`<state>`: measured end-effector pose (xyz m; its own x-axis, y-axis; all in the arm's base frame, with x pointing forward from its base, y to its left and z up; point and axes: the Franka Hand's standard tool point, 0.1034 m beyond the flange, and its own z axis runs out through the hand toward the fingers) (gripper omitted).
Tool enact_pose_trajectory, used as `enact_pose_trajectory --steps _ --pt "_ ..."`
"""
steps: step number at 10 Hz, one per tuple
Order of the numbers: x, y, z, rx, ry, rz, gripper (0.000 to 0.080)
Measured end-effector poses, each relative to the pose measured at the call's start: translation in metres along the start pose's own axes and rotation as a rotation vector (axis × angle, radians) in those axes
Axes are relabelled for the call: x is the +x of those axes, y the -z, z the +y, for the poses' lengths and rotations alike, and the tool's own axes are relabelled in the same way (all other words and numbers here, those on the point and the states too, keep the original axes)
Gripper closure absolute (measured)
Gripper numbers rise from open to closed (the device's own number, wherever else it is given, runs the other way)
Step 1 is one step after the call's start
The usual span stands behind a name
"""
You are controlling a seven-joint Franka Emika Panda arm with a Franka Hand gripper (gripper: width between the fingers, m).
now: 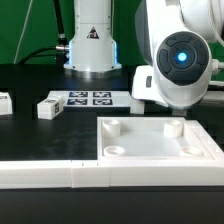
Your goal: Assemble one leg
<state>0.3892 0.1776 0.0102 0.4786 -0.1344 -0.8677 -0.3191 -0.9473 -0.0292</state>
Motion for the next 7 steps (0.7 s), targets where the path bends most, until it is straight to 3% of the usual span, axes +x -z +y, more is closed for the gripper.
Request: enact_pose_trajectory --steps 3,5,7 --pt "0.0007 -0.0014 0.0007 0.0 -0.002 0.0 0.0165" --pt "0.0007 -0.0014 0.0008 0.0 -0.002 0.0 0.0515" --pt "0.0007 -0.0015 0.0008 0.0 -0.002 0.0 0.0511"
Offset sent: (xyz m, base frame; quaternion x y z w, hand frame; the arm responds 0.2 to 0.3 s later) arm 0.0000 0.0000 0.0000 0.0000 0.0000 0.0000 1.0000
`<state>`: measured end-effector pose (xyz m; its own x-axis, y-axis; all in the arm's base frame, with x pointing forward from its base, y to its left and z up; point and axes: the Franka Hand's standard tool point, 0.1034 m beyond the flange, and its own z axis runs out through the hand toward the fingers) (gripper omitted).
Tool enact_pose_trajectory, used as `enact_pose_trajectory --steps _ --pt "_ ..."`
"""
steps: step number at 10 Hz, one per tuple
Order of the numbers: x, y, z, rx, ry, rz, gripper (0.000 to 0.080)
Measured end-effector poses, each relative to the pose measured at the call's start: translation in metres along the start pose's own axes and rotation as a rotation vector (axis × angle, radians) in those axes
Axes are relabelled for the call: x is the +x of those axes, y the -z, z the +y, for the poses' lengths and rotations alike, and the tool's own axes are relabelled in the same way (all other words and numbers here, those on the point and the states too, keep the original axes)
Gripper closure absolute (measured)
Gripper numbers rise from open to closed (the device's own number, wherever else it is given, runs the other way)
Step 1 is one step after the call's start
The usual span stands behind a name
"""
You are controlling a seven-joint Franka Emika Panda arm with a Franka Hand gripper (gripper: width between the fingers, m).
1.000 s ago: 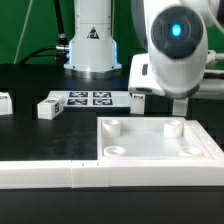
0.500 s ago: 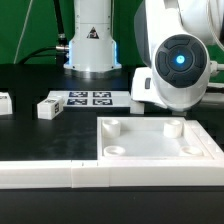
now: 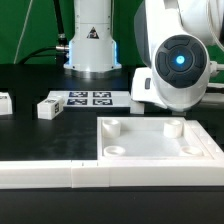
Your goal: Assemble one leg
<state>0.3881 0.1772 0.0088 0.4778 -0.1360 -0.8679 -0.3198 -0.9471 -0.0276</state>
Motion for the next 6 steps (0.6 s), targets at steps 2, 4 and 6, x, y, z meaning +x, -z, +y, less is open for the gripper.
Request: enact_pose_trajectory --steps 2,4,6 --pt "0.0 0.0 0.0 0.0 0.0 0.0 0.051" --pt "0.0 0.0 0.0 0.0 0.0 0.0 0.051" --pt "-0.0013 0.0016 0.0004 0.001 0.001 -0.003 0.0509"
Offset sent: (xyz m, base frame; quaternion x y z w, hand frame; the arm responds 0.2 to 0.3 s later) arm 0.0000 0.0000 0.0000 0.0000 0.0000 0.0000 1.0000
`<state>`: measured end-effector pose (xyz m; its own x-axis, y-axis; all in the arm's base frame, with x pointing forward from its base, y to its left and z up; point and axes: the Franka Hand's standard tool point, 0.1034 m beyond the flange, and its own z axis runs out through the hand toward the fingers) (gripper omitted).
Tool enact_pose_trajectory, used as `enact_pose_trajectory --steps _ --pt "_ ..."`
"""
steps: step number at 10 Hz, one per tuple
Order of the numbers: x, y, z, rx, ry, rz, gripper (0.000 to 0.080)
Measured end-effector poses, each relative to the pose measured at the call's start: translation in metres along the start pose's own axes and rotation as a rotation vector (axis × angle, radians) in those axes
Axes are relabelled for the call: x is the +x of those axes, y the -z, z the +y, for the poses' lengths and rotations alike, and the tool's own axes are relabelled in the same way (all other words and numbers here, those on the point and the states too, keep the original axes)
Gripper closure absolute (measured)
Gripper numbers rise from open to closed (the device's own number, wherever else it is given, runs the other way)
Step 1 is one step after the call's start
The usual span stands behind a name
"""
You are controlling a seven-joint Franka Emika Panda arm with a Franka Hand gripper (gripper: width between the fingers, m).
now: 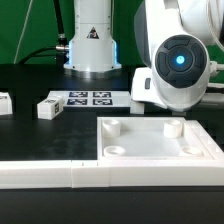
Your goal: Assemble one leg
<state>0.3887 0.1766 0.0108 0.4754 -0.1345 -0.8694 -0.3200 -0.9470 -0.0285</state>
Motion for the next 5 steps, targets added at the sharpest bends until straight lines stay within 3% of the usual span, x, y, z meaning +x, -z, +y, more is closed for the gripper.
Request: enact_pose_trajectory --steps 3,5 --pt "-0.03 0.038 0.008 0.017 0.012 0.003 0.0509" --pt "-0.029 0.051 0.008 0.031 0.012 0.041 0.0509"
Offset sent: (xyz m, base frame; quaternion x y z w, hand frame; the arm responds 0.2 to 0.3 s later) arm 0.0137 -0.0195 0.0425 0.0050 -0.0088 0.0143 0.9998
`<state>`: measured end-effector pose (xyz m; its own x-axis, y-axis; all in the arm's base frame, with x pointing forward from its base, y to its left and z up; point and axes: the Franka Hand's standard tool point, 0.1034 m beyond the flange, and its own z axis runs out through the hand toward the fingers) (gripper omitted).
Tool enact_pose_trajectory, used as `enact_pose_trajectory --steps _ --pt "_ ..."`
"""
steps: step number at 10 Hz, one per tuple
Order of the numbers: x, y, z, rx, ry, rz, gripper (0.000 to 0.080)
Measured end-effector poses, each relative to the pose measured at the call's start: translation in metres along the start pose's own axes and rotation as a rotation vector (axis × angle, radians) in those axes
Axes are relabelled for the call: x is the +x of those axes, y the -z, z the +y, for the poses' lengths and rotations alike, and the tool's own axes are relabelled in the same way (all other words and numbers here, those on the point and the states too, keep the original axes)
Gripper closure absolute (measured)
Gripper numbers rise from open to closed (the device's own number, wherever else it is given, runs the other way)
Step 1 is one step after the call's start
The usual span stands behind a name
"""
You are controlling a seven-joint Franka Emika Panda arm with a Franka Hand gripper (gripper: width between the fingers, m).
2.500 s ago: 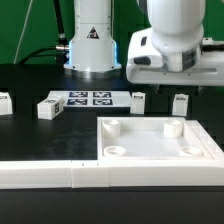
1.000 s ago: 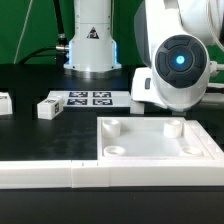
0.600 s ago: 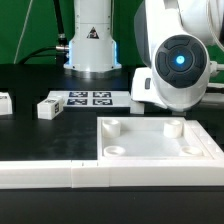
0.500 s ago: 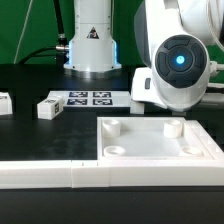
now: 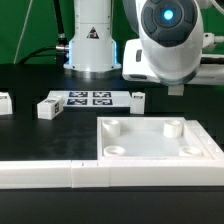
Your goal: Assemble one leg
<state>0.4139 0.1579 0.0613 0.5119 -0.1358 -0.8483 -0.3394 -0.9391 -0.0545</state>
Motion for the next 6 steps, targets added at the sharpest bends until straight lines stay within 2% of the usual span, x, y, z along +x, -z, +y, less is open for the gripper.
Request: enact_pose_trajectory --steps 2,3,4,5,6 --pt "0.004 0.0 -0.002 0.004 0.001 0.028 0.0509" --pt "0.012 0.006 -0.005 0.016 0.009 0.136 0.0509" --pt "0.017 0.011 0.003 -0.007 0.055 0.242 0.0509" --pt "0.016 0.02 0.011 -0.026 0.077 0.3 0.0509" --pt "0.015 0.036 0.014 -0.037 0.106 0.404 0.0509"
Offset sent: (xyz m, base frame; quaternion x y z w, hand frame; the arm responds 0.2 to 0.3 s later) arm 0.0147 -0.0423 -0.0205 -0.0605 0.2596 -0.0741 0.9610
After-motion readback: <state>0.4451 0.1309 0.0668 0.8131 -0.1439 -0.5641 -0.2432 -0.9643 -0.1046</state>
